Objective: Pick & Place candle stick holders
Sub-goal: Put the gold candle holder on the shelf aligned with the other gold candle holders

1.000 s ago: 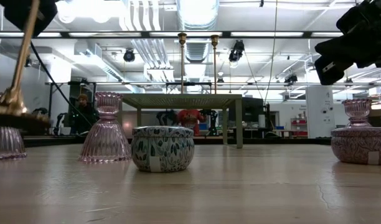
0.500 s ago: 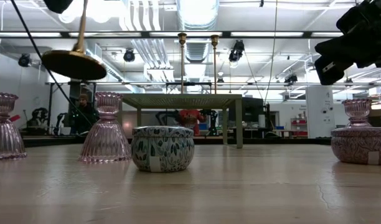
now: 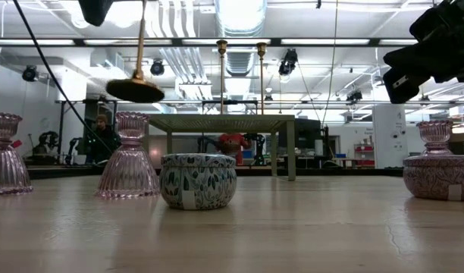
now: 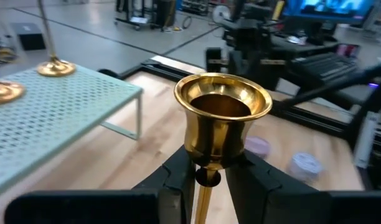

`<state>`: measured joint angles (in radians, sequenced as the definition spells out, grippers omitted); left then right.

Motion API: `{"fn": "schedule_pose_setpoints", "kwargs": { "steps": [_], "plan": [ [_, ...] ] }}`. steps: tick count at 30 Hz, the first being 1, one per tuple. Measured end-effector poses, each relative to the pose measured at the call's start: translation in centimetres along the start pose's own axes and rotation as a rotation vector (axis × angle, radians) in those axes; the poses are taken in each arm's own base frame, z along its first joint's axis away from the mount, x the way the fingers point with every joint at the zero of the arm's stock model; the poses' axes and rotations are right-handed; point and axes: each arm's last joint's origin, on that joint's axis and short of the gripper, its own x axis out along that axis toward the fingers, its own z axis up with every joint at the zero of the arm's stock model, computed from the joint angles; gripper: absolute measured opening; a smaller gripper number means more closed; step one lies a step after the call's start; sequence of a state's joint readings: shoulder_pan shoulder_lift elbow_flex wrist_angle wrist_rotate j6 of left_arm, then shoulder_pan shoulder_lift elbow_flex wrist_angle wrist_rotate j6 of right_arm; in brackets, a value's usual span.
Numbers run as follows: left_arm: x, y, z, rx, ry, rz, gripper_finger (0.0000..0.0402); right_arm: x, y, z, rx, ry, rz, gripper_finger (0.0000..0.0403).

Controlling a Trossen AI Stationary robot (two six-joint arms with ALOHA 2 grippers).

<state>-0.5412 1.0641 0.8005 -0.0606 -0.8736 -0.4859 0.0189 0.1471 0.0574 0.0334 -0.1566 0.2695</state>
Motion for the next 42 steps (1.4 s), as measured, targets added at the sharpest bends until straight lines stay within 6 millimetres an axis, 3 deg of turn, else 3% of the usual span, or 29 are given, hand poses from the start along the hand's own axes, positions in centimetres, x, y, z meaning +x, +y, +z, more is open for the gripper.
{"fn": "schedule_pose_setpoints", "kwargs": {
  "steps": [26,42],
  "plan": [
    [2.9,3.0,4.0,0.017,-0.064,0.134,0.0084,0.0,0.0,0.0,0.0,0.0,0.0,0.0008],
    [5.2,6.9,6.7,-0.046,-0.084,0.196,0.0084,0.0,0.0,0.0,0.0,0.0,0.0,0.0008]
  ]
}}
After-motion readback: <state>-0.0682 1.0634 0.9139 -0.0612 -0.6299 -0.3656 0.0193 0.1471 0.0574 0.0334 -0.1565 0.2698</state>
